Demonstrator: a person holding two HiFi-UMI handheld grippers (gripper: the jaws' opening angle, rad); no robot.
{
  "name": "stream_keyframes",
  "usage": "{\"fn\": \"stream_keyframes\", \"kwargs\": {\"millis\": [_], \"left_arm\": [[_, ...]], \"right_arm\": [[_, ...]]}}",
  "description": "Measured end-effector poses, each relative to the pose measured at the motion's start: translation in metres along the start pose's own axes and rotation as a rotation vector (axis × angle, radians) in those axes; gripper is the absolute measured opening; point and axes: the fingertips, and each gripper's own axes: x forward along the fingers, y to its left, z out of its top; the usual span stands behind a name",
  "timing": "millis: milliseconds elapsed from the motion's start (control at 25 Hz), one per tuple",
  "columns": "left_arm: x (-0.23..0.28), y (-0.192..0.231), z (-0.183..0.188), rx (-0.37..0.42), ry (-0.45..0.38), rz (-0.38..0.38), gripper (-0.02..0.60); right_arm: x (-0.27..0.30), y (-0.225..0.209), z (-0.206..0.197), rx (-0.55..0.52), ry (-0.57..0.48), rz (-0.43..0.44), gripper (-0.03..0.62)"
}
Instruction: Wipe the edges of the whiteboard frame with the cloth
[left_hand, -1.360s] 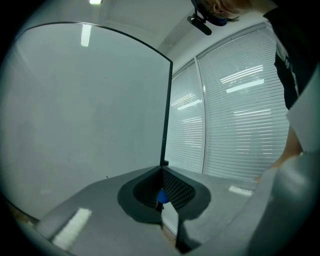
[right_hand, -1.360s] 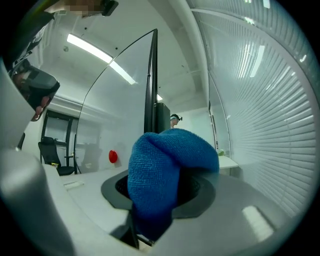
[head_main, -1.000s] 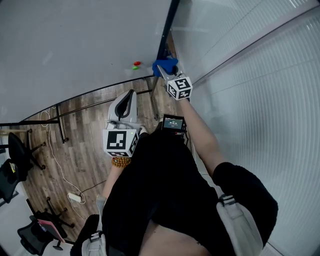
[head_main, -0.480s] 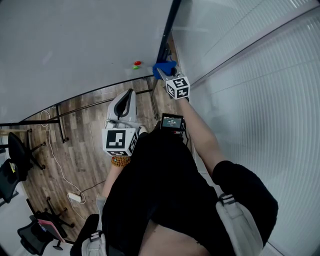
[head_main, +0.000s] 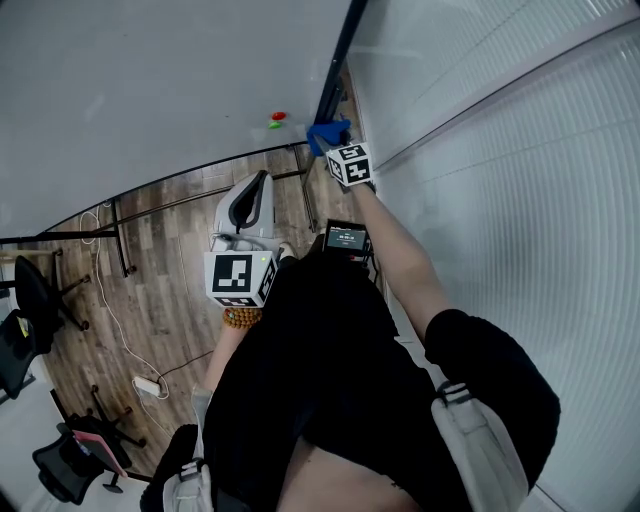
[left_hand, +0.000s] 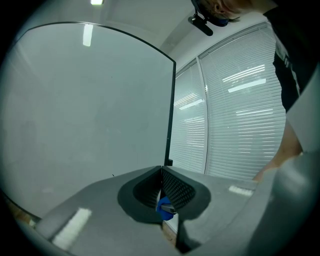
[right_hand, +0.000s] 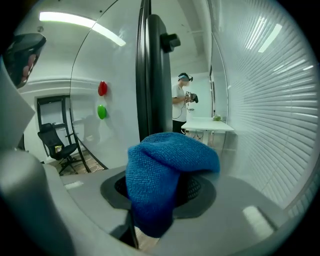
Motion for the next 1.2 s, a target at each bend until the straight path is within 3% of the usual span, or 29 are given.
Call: {"fn": "stream_keyframes", "kwargs": {"millis": [280, 520, 920, 1200], "left_arm": [[-0.002, 0.009, -0.003, -0.005, 0.001, 0.022, 0.002], [-0.006, 0.014, -0.008, -0.001, 0.004, 0.032, 0.002], [-0.009, 0.019, -0.015, 0.012, 0.018, 0.035, 0.002], [-0.011, 0.021, -0.017, 0.022, 0.015, 0.036, 0.002]], "right_arm": [[0.007, -0.002, -0.011, 0.041, 0.037, 0.01, 0.165], [-0.018, 0.003, -0.026, 0.141, 0.066, 0.039, 0.069], [-0.136, 0.065, 0.113, 0.04, -0.335, 0.061, 0.046], [-0.195, 0.129, 0.156, -0.064, -0.457, 0.105, 0.044]]}}
